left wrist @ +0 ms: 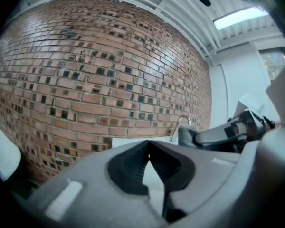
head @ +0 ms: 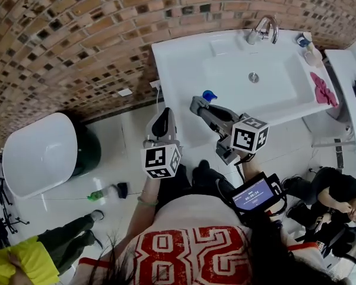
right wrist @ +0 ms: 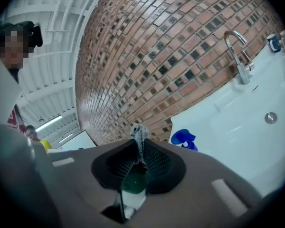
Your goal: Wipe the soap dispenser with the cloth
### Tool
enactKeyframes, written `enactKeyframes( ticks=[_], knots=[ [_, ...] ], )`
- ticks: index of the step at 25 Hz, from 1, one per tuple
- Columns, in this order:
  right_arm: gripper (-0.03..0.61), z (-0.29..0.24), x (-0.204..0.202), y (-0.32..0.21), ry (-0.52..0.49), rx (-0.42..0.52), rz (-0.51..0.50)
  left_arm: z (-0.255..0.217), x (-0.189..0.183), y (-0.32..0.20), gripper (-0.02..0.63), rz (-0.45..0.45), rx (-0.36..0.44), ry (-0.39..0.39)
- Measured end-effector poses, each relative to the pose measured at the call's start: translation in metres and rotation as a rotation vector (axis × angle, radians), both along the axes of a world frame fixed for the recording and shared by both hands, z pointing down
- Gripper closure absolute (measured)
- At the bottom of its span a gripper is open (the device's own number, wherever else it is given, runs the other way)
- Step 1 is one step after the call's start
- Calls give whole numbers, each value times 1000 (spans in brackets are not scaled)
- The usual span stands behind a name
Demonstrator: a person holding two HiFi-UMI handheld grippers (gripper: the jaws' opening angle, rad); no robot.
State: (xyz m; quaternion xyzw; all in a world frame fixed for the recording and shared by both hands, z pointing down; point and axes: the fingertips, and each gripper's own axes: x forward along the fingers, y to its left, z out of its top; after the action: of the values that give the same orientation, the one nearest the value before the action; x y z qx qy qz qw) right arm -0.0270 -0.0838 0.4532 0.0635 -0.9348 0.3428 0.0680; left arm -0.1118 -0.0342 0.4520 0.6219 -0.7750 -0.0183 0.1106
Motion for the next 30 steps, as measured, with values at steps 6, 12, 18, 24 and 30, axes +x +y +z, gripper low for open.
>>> enactKeyframes(
  ticks=[6, 12, 18, 24, 30],
  knots=[
    [528, 29, -11, -3, 74, -71, 140, 5, -13, -9, 611, 120, -8, 1],
    [529, 53, -16, -10, 130, -127, 364, 9, -31, -17, 611, 261, -19, 9],
    [529, 72, -7, -20, 109, -246, 541, 12, -38, -31, 611, 360, -15, 13],
    [528, 82, 2, -28, 86, -310, 618, 10, -34, -42, 611, 419, -11, 12],
    [529, 96, -8, -24, 112, -333, 601, 13, -36, -45, 611, 430, -17, 17]
  ],
)
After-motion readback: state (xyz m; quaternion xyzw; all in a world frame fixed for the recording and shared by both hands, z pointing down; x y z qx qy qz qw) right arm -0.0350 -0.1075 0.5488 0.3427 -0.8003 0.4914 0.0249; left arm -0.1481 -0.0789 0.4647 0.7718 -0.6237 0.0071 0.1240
